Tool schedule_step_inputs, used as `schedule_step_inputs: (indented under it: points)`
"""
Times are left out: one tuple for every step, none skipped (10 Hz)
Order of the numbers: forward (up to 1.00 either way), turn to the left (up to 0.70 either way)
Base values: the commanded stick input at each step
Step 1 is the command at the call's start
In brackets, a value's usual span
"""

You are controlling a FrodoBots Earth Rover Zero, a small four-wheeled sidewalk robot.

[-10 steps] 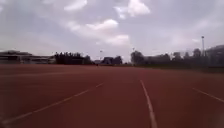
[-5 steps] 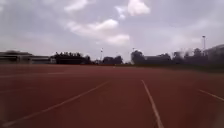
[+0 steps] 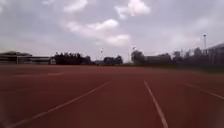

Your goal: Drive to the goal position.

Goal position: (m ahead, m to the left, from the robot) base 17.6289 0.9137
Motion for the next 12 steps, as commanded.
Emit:
schedule_step_inputs:
  points:
    - [0.45,0.00]
    - [0.45,0.00]
    - [0.45,0.00]
    - [0.45,0.00]
    - [0.45,0.00]
    - [0.45,0.00]
    - [0.45,0.00]
    - [0.45,0.00]
    - [0.45,0.00]
    - [0.45,0.00]
    - [0.45,0.00]
    - [0.45,0.00]
